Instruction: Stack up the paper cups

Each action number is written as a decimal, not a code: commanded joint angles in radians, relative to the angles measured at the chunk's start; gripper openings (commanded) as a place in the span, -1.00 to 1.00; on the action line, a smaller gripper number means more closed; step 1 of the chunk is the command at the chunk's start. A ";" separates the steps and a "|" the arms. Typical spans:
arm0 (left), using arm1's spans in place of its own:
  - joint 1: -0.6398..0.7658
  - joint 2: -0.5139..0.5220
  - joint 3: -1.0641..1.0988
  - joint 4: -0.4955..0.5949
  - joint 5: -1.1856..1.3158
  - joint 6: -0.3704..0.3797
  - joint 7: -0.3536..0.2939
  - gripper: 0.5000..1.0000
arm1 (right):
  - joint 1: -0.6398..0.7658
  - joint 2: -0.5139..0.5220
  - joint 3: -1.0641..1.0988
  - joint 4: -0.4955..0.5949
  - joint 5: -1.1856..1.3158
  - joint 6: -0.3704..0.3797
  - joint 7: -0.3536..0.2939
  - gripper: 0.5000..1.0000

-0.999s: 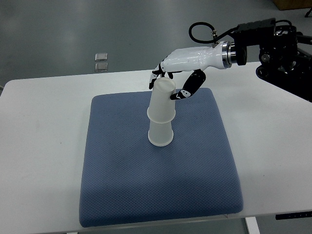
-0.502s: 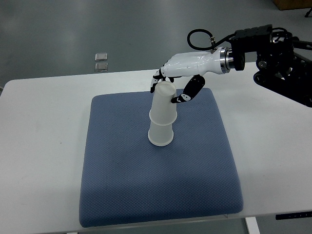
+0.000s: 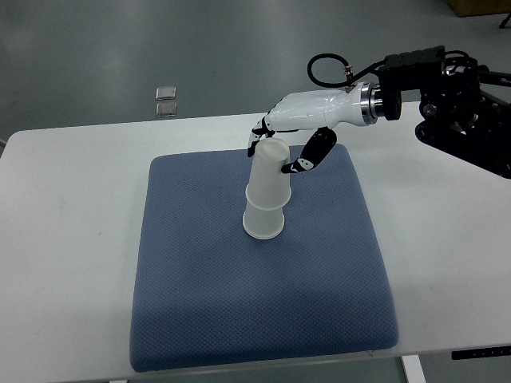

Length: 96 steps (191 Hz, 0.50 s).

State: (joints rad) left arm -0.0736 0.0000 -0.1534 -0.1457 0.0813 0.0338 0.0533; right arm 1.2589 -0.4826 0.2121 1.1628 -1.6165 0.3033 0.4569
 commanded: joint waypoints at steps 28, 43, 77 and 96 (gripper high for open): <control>0.000 0.000 0.000 0.000 0.000 0.000 0.000 1.00 | 0.000 -0.004 0.001 0.000 0.001 0.003 0.000 0.43; 0.000 0.000 0.000 0.000 0.000 0.000 0.000 1.00 | 0.000 -0.005 0.003 0.000 0.003 0.003 0.000 0.44; 0.000 0.000 0.000 0.000 0.000 0.000 -0.001 1.00 | -0.010 -0.016 0.016 -0.003 0.015 -0.003 -0.003 0.44; 0.000 0.000 0.000 0.000 0.000 0.000 0.000 1.00 | -0.023 -0.017 0.021 -0.020 0.095 -0.006 -0.009 0.44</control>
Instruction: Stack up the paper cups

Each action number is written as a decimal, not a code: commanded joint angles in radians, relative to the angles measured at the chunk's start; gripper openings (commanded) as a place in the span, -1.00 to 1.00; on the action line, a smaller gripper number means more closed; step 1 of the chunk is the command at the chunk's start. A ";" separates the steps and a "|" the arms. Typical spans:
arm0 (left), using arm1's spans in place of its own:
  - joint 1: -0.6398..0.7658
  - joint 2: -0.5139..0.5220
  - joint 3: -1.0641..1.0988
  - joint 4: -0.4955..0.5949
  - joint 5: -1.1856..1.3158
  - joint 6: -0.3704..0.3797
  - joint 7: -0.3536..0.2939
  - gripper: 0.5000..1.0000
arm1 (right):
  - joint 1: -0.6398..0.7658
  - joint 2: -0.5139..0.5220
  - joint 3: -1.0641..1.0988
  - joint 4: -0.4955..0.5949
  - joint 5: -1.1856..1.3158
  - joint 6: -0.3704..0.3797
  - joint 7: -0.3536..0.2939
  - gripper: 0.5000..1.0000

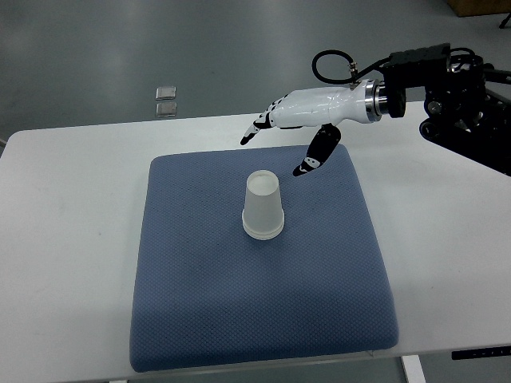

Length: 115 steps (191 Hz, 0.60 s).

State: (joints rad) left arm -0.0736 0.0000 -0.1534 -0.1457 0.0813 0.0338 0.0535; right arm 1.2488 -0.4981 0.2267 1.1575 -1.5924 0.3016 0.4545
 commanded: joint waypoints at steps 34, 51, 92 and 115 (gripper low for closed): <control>0.000 0.000 0.000 0.000 0.000 0.000 -0.001 1.00 | -0.083 0.009 0.076 -0.119 0.356 -0.042 -0.082 0.44; 0.000 0.000 0.000 0.000 0.000 0.000 0.000 1.00 | -0.137 0.021 0.106 -0.185 0.555 -0.093 -0.122 0.44; 0.000 0.000 0.000 0.000 0.000 0.000 0.000 1.00 | -0.227 0.072 0.118 -0.289 0.924 -0.228 -0.197 0.44; 0.000 0.000 0.000 0.000 0.000 0.000 0.000 1.00 | -0.273 0.090 0.123 -0.315 1.008 -0.303 -0.221 0.44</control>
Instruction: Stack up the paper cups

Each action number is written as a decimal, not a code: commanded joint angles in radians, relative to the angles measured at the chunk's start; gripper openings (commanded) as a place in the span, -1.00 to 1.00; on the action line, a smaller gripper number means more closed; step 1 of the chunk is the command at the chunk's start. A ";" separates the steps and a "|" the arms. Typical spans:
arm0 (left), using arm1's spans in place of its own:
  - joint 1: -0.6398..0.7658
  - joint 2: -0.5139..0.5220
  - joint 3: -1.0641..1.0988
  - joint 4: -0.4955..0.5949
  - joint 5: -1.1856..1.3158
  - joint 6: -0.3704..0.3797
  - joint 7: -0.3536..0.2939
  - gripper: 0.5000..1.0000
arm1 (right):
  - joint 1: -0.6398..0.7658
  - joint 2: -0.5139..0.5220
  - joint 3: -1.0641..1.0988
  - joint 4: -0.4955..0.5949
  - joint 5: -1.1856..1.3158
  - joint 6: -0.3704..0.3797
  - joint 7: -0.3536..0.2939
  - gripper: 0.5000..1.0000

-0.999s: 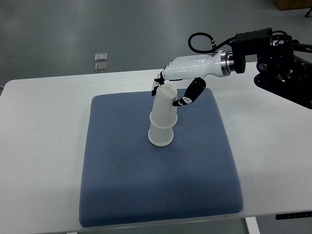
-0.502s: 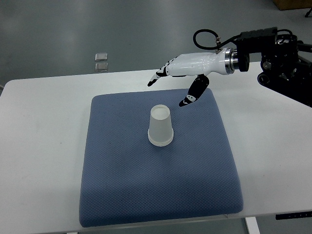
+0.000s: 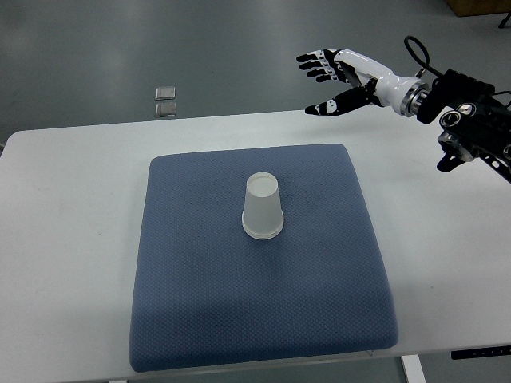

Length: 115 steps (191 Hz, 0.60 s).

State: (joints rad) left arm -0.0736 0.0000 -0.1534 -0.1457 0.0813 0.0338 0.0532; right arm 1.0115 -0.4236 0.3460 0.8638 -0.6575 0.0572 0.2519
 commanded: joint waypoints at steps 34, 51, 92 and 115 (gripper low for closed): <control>0.000 0.000 0.000 0.000 0.000 0.000 0.001 1.00 | -0.114 0.068 0.068 -0.069 0.217 -0.134 -0.019 0.64; 0.000 0.000 0.000 0.000 0.000 0.000 -0.001 1.00 | -0.134 0.086 0.085 -0.088 0.226 -0.180 -0.017 0.64; 0.000 0.000 0.000 0.000 0.000 0.000 0.001 1.00 | -0.151 0.106 0.108 -0.092 0.228 -0.206 -0.016 0.64; 0.000 0.000 0.000 0.000 0.000 0.000 -0.001 1.00 | -0.169 0.115 0.119 -0.092 0.226 -0.206 -0.014 0.65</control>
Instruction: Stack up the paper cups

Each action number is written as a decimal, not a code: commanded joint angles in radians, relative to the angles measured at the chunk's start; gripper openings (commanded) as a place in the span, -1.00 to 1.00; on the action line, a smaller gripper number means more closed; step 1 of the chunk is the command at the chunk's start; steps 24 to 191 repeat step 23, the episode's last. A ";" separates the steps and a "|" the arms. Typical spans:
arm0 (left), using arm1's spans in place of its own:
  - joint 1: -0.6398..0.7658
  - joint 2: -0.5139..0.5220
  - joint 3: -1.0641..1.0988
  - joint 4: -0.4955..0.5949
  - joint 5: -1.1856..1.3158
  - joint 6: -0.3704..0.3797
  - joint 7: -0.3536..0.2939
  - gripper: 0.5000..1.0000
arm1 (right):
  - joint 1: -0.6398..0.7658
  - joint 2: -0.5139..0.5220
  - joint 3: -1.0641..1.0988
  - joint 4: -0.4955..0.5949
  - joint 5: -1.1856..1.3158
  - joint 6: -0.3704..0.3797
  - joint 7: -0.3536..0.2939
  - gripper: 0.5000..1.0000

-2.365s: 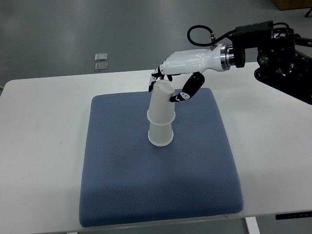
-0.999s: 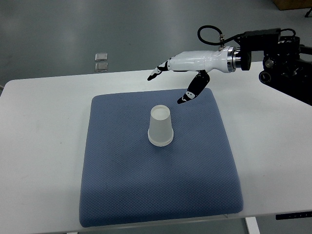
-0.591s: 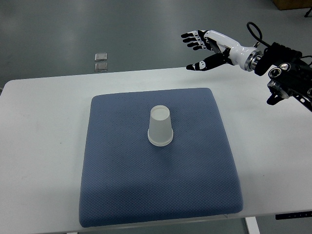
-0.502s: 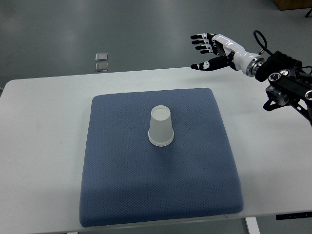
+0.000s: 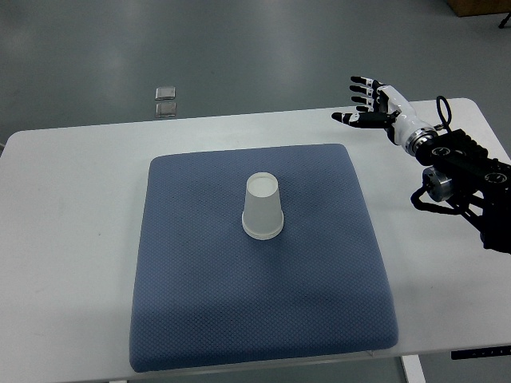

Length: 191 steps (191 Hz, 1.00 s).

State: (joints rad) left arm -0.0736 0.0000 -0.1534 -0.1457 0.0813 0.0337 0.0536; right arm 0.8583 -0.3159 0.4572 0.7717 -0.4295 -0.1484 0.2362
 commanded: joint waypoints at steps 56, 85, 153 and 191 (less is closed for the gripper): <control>0.000 0.000 0.000 0.000 0.000 0.000 0.000 1.00 | -0.027 0.011 0.008 0.000 -0.002 -0.002 0.009 0.65; 0.000 0.000 0.000 0.000 0.000 0.000 0.000 1.00 | -0.027 0.011 0.008 0.000 -0.002 -0.002 0.009 0.65; 0.000 0.000 0.000 0.000 0.000 0.000 0.000 1.00 | -0.027 0.011 0.008 0.000 -0.002 -0.002 0.009 0.65; 0.000 0.000 0.000 0.000 0.000 0.000 0.000 1.00 | -0.027 0.011 0.008 0.000 -0.002 -0.002 0.009 0.65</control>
